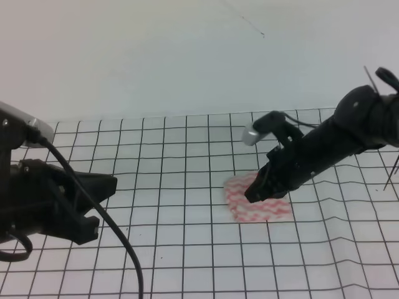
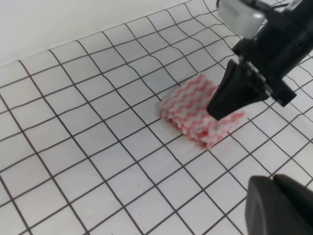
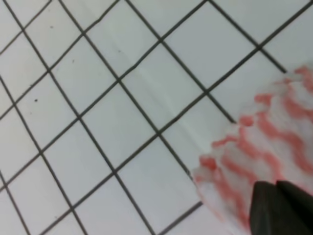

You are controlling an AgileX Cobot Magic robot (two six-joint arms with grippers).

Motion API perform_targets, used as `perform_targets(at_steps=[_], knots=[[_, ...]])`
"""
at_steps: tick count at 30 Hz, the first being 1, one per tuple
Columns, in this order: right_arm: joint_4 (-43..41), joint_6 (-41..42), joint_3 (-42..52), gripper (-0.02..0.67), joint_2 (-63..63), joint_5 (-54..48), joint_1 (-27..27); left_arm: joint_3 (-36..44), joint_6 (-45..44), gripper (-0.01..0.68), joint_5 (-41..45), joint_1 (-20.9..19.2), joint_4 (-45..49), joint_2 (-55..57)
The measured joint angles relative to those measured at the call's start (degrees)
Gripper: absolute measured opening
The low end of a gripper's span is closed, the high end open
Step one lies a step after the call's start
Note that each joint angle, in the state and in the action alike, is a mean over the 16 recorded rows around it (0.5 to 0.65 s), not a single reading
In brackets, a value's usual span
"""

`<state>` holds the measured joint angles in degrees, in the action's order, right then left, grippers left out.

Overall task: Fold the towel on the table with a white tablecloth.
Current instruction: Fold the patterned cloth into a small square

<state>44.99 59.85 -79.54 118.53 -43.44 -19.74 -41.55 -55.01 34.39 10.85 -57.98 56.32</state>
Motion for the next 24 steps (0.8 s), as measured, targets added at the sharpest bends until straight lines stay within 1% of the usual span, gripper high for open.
perform_targets(at_steps=[6,13,19,24], knots=[[4.0,2.3,0.0,0.003,2.7,-1.2,-0.7,0.0,-0.2,0.000,0.1,0.0,0.0,0.0],[5.7,3.9,0.0,0.003,2.1,-1.1,-1.3,0.0,-0.2,0.000,0.2,0.0,0.0,0.0],[5.1,3.1,0.0,0.003,-4.2,0.7,-0.6,0.0,-0.1,0.001,0.8,0.0,0.0,0.0],[-0.1,-2.0,0.1,0.002,-14.5,2.5,1.0,0.0,-0.4,0.001,2.2,0.0,0.0,-0.4]])
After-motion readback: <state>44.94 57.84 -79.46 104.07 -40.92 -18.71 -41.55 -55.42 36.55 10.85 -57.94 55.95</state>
